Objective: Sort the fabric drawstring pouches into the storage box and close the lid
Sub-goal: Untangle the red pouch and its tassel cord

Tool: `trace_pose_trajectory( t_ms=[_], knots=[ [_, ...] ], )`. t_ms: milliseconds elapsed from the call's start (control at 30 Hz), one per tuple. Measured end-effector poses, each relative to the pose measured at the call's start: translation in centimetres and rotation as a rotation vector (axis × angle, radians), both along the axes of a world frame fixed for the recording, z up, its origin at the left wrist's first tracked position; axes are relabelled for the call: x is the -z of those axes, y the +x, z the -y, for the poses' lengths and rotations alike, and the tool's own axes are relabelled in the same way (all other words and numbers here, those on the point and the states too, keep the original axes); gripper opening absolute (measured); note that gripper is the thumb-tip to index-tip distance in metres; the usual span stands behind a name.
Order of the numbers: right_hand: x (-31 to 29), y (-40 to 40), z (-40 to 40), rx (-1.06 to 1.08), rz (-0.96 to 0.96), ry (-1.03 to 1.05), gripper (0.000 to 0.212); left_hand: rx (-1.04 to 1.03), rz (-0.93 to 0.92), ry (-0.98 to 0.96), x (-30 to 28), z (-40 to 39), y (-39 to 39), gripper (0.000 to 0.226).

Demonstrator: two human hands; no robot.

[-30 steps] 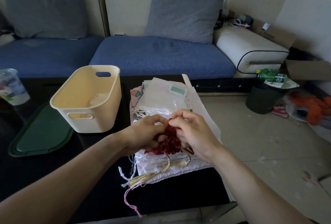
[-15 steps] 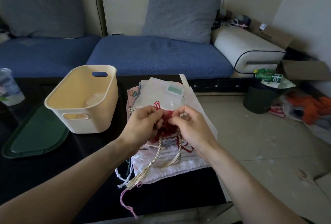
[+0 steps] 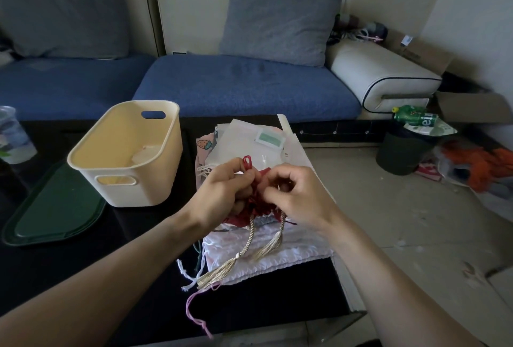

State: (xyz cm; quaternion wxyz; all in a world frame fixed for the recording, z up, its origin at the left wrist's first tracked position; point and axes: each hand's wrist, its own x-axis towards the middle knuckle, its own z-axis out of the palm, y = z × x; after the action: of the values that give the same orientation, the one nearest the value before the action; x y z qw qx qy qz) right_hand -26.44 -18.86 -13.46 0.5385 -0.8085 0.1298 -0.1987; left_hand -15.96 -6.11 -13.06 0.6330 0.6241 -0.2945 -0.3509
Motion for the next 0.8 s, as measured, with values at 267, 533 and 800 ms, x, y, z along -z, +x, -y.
trace_pose_trajectory(
  t_ms=[267, 533, 800],
  knots=[
    [0.60, -0.21, 0.04, -0.026, 0.012, -0.153, 0.016, 0.057, 0.016, 0.034, 0.48, -0.31, 0.15, 0.018],
    [0.43, -0.42, 0.33, -0.104, -0.139, -0.011, 0.009, 0.227, -0.039, 0.116, 0.31, -0.68, 0.13, 0.018],
    [0.21, -0.34, 0.35, -0.039, -0.217, 0.021, 0.012, 0.329, 0.025, 0.142, 0.46, -0.92, 0.93, 0.020]
  ],
)
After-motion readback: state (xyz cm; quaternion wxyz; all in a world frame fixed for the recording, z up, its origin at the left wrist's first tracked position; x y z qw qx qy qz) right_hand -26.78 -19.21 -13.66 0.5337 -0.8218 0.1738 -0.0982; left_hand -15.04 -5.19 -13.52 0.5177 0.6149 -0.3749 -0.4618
